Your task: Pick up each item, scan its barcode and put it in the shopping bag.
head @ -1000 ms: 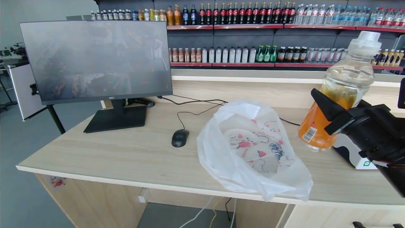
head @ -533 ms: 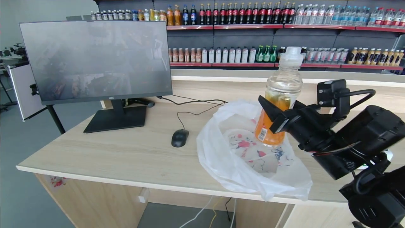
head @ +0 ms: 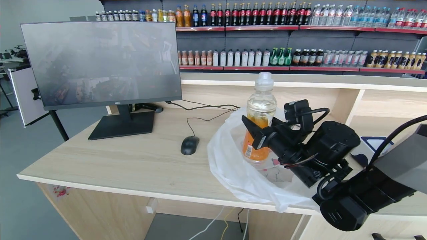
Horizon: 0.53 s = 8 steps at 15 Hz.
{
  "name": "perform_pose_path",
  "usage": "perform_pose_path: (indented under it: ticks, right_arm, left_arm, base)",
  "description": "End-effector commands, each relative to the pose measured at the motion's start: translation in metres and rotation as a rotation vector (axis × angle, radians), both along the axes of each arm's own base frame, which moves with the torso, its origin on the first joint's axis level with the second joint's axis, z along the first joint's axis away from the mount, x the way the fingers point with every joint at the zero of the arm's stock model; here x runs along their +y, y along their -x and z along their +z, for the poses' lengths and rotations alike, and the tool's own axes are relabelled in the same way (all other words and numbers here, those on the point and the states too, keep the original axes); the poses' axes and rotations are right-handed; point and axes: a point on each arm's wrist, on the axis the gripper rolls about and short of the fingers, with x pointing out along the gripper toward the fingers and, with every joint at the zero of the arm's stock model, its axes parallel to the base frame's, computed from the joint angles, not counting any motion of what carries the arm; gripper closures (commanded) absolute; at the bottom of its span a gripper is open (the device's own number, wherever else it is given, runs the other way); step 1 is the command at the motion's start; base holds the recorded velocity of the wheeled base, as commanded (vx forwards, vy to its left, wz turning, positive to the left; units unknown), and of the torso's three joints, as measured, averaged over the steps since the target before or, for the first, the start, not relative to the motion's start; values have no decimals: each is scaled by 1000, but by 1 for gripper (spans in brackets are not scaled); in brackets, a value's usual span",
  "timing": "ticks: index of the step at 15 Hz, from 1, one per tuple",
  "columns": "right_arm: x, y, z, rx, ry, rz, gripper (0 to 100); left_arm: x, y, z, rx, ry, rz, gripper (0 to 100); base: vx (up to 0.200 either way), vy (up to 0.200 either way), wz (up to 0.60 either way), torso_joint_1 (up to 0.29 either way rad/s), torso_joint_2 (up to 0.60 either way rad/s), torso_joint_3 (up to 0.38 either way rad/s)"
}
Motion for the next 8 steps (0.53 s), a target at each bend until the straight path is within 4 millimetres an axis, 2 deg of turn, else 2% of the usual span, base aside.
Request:
perform_pose_path:
  ticks: [1,8]
  right_arm:
    - [4,-5,-11,20,13,0,100]
    - [7,-9,-28,68,31,6,100]
  left_arm:
    - [0,0,0,0,0,2,0]
    - [0,0,0,0,0,0,0]
  base:
    - [0,0,0,0,0,0]
    - [0,0,0,0,0,0]
